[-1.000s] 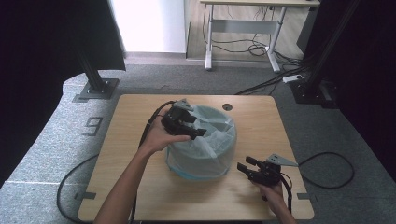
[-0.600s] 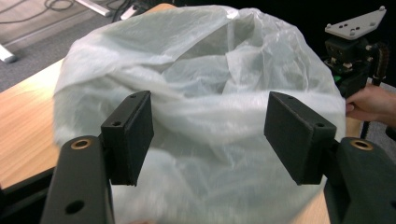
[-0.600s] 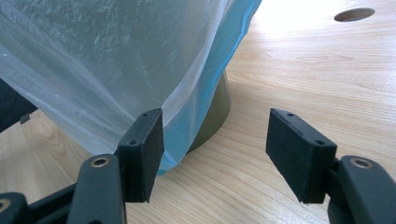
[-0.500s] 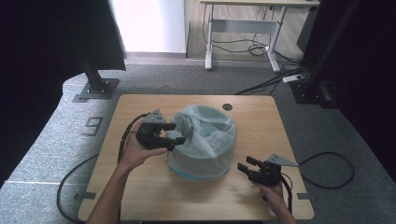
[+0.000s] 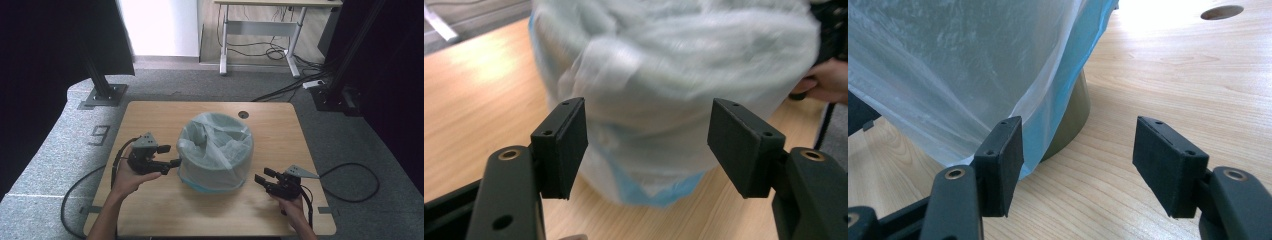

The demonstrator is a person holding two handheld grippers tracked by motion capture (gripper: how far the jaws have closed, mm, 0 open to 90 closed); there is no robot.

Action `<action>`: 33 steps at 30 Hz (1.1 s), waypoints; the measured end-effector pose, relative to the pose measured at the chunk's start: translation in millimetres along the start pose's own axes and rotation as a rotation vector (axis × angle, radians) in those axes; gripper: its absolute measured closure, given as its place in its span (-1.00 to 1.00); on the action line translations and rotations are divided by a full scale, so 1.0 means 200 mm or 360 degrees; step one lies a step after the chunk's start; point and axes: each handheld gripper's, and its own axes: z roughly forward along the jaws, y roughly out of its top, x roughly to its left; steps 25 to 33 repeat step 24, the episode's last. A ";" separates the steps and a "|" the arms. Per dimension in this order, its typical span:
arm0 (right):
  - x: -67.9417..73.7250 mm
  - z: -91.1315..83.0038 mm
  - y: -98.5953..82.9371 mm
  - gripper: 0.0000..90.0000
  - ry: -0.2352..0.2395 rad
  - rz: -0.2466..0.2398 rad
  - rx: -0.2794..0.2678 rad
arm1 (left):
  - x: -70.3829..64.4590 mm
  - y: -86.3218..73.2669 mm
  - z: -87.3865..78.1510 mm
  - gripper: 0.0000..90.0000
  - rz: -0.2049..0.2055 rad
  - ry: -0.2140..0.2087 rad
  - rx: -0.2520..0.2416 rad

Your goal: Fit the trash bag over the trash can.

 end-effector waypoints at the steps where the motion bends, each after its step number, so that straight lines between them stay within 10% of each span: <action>1: 0.00 0.00 0.00 -0.20 -0.0002 -0.0002 0.0006 | 0.01 -0.02 0.00 -0.29 -0.0011 0.0002 0.0004; 33: -0.01 0.01 -0.02 -0.21 -0.0015 0.0006 0.0026 | 0.06 -0.12 0.01 -0.30 -0.0066 0.0072 0.0040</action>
